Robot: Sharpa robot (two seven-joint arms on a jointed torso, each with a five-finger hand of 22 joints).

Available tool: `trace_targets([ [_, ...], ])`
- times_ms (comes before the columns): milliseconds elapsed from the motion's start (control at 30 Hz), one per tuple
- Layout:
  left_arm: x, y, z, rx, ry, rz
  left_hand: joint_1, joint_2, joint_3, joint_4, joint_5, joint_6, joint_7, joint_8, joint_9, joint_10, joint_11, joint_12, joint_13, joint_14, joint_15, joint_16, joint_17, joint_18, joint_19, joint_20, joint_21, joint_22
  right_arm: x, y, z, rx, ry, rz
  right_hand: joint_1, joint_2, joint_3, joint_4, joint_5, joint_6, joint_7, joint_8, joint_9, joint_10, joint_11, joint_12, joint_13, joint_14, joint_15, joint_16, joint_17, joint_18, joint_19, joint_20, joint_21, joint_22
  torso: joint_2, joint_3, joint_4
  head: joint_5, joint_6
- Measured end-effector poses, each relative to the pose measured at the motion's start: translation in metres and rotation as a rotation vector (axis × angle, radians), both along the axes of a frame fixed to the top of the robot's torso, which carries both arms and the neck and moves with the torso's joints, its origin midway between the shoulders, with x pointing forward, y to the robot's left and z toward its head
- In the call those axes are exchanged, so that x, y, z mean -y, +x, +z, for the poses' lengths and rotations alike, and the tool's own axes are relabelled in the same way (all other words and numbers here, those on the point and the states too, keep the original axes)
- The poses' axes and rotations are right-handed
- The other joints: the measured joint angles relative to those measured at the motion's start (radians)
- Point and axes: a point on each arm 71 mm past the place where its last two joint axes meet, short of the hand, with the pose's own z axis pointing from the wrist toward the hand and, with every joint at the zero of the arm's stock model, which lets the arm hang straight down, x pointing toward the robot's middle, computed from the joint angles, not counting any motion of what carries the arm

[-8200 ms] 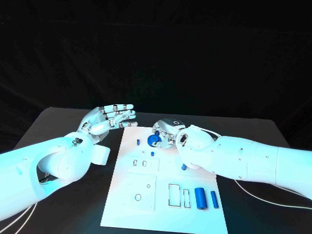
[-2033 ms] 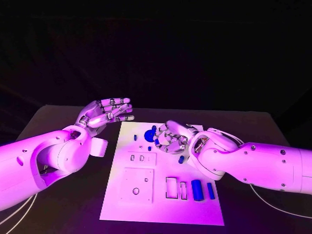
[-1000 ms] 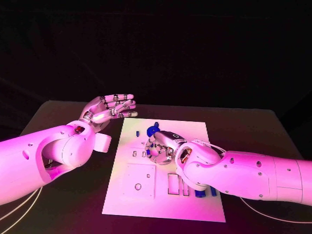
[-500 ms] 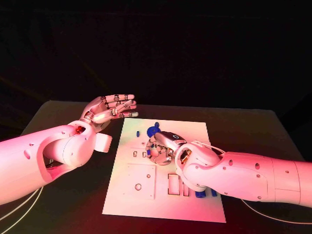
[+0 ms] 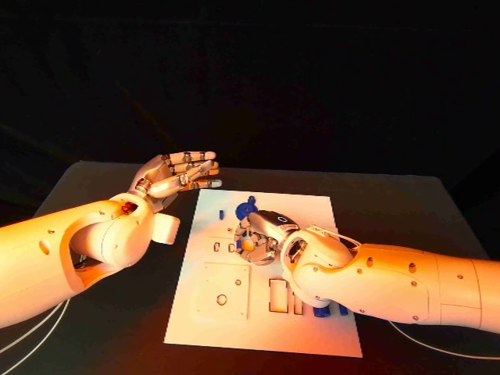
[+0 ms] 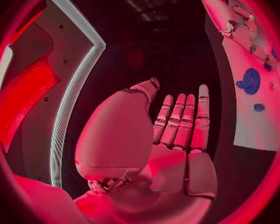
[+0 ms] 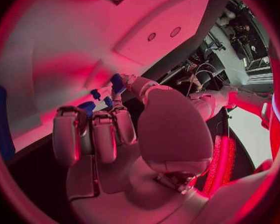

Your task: Assemble the parts on the task board

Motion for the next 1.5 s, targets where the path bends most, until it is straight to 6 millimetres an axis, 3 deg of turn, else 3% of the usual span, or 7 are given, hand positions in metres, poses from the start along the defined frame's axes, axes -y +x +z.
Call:
trace_targets([
  [433,-0.0004,0.0001,-0.0002,-0.001,0.001,0.001,0.0,0.0,0.0,0.0,0.0,-0.004,0.004,0.004,0.0,0.0,0.0,0.0,0.0,0.0,0.0,-0.004,0.001,0.0,0.0,0.0,0.0,0.0,-0.0001,-0.0004,-0.0005,0.0,-0.002,-0.001,-0.016,-0.016,-0.006,0.005,0.0,0.0,-0.01,0.0,0.019,-0.004,-0.004,-0.014,0.0,0.0,0.0,0.0,0.0,0.0,0.0,0.0,-0.008,0.0,0.0,-0.0005,0.0005,0.001,-0.002],
  [667,-0.0005,0.0001,-0.0002,-0.001,0.001,0.001,0.0,0.0,0.0,0.0,0.0,-0.004,0.004,0.004,0.0,0.0,0.0,0.0,0.0,0.0,0.0,-0.004,0.001,0.0,0.0,0.0,0.0,-0.001,-0.0004,-0.0006,-0.0011,-0.001,-0.003,-0.001,-0.033,-0.033,-0.018,0.007,0.0,-0.016,-0.001,0.005,0.013,-0.019,0.003,-0.031,0.0,0.0,0.0,0.0,0.0,0.0,0.0,0.0,-0.014,0.0,0.0,-0.0003,0.0002,0.002,-0.002],
  [900,-0.0008,0.0002,-0.0004,-0.002,0.001,0.001,0.0,0.0,0.0,0.0,0.0,-0.004,0.004,0.004,0.0,0.0,0.0,0.0,0.0,0.0,0.0,-0.004,0.001,0.0,0.0,0.0,0.0,-0.001,-0.0005,-0.0008,-0.0019,-0.004,-0.003,-0.001,-0.045,-0.045,-0.035,0.018,0.0,-0.04,0.009,-0.009,0.005,-0.04,0.01,-0.047,-0.002,0.0,0.0,0.0,0.0,0.0,-0.004,0.004,-0.023,0.0,0.0,-0.0002,0.0,0.002,-0.001],
  [1333,-0.0011,0.0003,-0.0005,-0.002,0.002,0.002,0.0,0.0,0.0,0.0,0.0,-0.004,0.004,0.004,0.0,0.0,0.0,0.0,0.0,0.0,0.0,-0.004,0.002,0.0,0.0,0.0,0.0,-0.001,-0.0007,-0.0007,-0.0021,-0.006,-0.001,-0.002,-0.054,-0.055,-0.057,0.029,0.0,-0.067,0.015,-0.02,-0.004,-0.062,0.017,-0.07,-0.028,0.004,0.004,0.0,0.0,0.0,-0.007,0.008,-0.033,-0.001,0.0,0.0,-0.0003,0.001,-0.002],
  [1500,-0.0014,0.0004,-0.0006,-0.003,0.002,0.002,0.0,0.0,0.0,0.0,0.0,-0.004,0.004,0.004,0.0,0.0,0.0,0.0,0.0,0.0,0.0,-0.004,0.002,0.0,0.0,0.0,0.0,-0.001,-0.0009,-0.0011,-0.0019,-0.007,0.004,-0.002,-0.062,-0.064,-0.113,0.045,0.0,-0.098,0.021,-0.034,-0.017,-0.075,0.026,-0.083,-0.039,0.002,0.01,0.0,-0.001,0.0,-0.013,0.013,-0.039,-0.001,0.0,-0.0001,-0.0001,0.001,-0.002],
])
